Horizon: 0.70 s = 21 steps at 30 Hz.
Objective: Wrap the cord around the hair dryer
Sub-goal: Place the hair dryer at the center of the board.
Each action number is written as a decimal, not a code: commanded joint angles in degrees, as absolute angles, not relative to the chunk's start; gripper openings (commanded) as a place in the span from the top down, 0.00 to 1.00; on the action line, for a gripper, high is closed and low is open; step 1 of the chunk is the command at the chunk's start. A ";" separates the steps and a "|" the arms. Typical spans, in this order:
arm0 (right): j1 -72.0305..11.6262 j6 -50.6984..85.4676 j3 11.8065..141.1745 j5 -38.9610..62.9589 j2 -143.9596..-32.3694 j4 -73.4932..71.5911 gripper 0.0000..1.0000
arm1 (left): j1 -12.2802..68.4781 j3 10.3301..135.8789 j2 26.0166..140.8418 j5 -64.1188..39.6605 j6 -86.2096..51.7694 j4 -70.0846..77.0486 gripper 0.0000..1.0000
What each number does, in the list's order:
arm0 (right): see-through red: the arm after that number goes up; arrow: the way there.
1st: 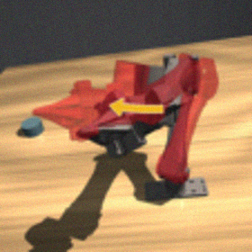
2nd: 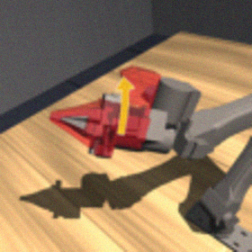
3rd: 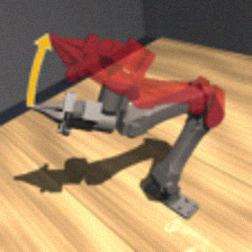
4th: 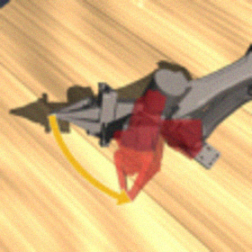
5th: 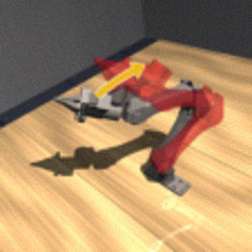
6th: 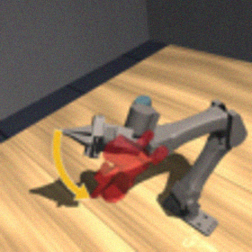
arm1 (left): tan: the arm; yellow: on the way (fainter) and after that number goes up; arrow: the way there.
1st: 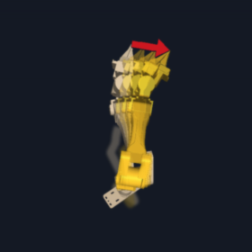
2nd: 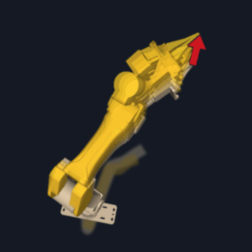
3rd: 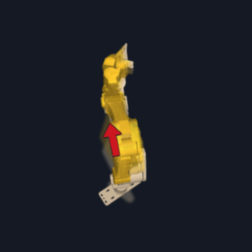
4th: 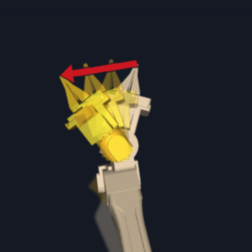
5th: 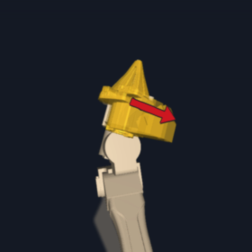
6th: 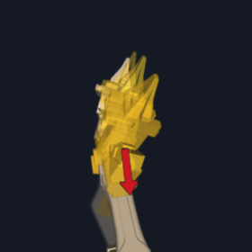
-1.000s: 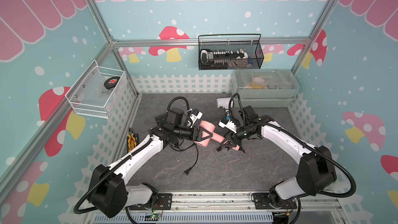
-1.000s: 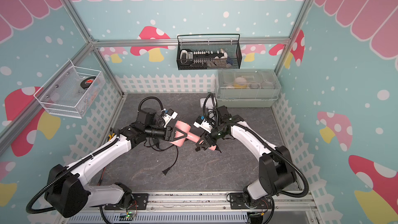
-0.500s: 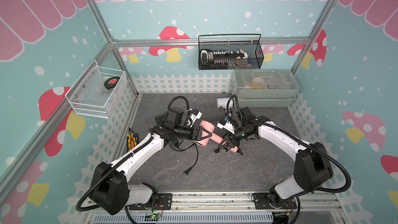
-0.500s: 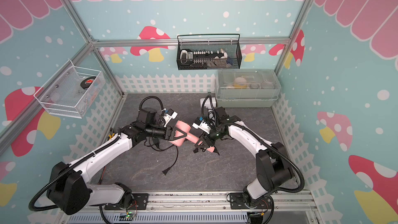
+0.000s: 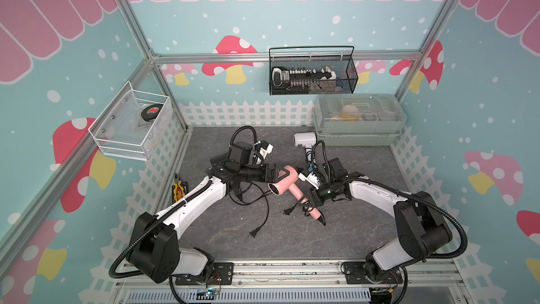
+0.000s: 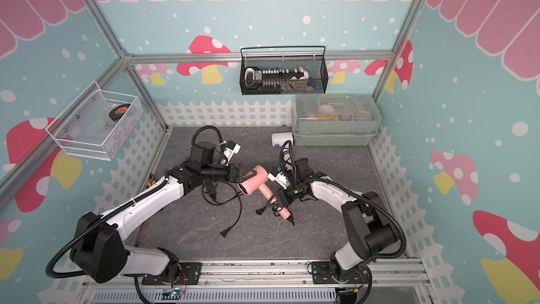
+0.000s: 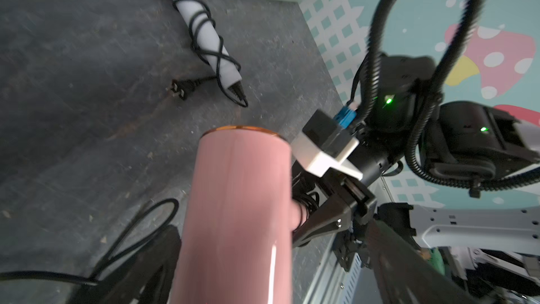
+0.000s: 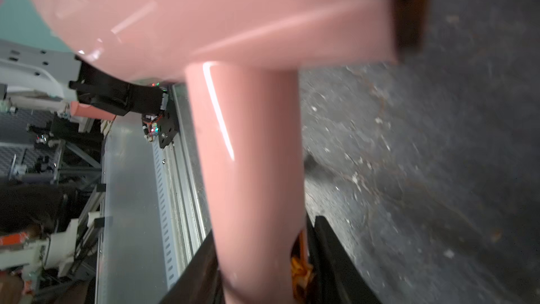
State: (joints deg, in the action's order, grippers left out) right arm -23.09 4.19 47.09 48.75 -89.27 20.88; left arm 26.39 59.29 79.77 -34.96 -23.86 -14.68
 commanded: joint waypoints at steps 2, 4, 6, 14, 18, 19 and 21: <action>-19.68 14.41 42.18 45.81 -91.64 13.07 1.00 | 26.54 59.81 76.93 -28.42 -24.40 -9.54 0.01; -19.03 15.13 41.73 43.38 -92.80 13.00 1.00 | 26.54 59.44 76.33 -28.06 -24.36 -9.54 0.01; -18.85 16.31 41.18 39.70 -93.68 12.95 1.00 | 26.54 58.95 75.52 -27.38 -24.29 -9.66 0.01; -18.01 20.66 38.42 32.39 -93.21 11.22 1.00 | 26.37 57.31 73.48 -26.32 -23.88 -10.11 0.01; -18.19 17.87 39.44 31.82 -91.61 16.99 0.77 | 26.32 56.29 72.98 -25.84 -23.73 -10.27 0.01; -18.30 17.63 39.27 31.81 -90.62 17.73 0.61 | 26.36 56.07 72.93 -25.73 -23.77 -10.29 0.01; -18.45 17.52 38.84 31.20 -87.56 19.24 0.37 | 26.39 55.40 72.81 -25.36 -24.08 -10.29 0.01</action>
